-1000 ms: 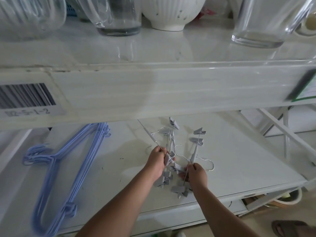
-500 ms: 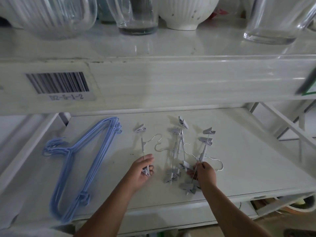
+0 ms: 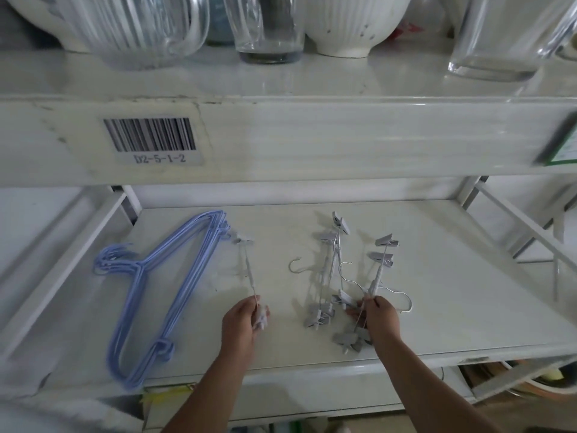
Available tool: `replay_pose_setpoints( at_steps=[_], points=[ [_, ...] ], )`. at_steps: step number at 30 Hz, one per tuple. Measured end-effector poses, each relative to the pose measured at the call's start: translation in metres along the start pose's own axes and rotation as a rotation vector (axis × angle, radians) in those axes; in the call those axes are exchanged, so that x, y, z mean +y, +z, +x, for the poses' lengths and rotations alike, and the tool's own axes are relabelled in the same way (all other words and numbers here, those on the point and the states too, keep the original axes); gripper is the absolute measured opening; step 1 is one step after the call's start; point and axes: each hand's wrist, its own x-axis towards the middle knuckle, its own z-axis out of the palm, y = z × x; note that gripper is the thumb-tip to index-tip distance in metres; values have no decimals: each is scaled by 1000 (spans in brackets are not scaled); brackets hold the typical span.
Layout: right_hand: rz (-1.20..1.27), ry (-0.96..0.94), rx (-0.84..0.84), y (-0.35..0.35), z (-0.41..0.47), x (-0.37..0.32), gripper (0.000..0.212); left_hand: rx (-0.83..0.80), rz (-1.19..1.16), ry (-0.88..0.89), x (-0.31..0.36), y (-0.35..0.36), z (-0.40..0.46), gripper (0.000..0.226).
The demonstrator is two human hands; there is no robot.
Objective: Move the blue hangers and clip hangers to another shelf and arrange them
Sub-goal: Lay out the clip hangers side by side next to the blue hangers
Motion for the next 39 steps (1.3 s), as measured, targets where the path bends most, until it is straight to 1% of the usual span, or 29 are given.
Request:
replay_pose_setpoints(
  at_steps=[2,4,6,8,9,10,12,14,15,18,20,21,22,23,25,29,31,32,35,39],
  points=[
    [-22,-2,-3,0,-2,-1,29,59,-42,-23,1,-2,-3,21],
    [-23,-9,-5,0,-1,0,30,67,-41,-14,2,-5,-6,24],
    [-28,-15,-2,1,1,3,31,31,132,88,2,-8,-8,28],
    [-19,-16,4,1,3,5,32,-14,354,210,2,-9,-10,22],
    [-8,-14,2,1,3,5,32,-29,408,239,3,-9,-12,16],
    [-1,-11,-2,1,4,5,31,-34,435,248,3,-10,-13,17],
    [14,-6,-12,2,2,3,29,-58,496,279,3,-17,-13,29],
    [20,11,-7,-1,0,0,26,-139,562,322,-1,-25,-11,41],
    [21,18,-3,-2,1,1,25,-169,601,335,-3,-28,-13,41],
    [-24,14,22,-6,5,1,27,-185,669,367,-1,-30,-20,18],
    [-54,14,36,-8,2,-3,25,-170,732,387,-1,-32,-19,12],
    [-83,2,45,-9,1,-5,25,-167,773,384,-2,-35,-17,13],
    [-128,-11,54,-9,1,-6,26,-159,811,378,-3,-38,-16,19],
    [-173,-27,66,-10,0,-8,27,-144,826,372,-3,-40,-16,21],
    [-225,-38,84,-12,2,-9,27,-133,831,393,-2,-36,-23,10],
    [-312,-23,80,-20,-4,-15,23,-143,862,456,1,-32,-35,30],
    [-345,-17,76,-24,-4,-15,24,-118,830,471,1,-35,-36,27],
    [-349,-15,78,-25,-3,-13,24,-108,813,484,1,-36,-37,26],
    [-309,-17,86,-26,-1,-12,28,-115,810,534,1,-36,-37,31],
    [-209,-63,90,-30,-11,-23,26,-119,823,570,-1,-38,-33,27]
  ],
)
